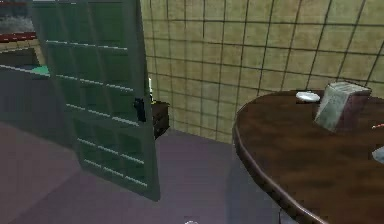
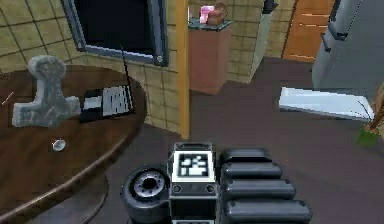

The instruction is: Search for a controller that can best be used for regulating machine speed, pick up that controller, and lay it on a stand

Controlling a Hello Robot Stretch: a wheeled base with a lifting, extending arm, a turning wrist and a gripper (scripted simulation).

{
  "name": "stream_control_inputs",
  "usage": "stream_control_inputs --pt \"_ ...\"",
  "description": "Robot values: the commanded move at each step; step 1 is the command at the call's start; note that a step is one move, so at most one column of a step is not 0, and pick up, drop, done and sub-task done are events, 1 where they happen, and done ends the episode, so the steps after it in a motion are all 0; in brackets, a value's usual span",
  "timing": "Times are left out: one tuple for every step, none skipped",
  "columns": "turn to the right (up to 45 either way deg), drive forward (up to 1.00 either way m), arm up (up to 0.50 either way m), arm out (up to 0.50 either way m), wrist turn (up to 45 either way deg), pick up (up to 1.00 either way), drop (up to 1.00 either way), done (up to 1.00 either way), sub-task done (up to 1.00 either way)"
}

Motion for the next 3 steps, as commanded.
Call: stream_control_inputs --pt "0.0 0.50 0.00 0.00 0.0 0.00 0.00 0.00 0.00" --pt "-27.0 0.00 0.00 0.00 0.0 0.00 0.00 0.00 0.00" --pt "0.0 0.50 0.00 0.00 0.0 0.00 0.00 0.00 0.00"
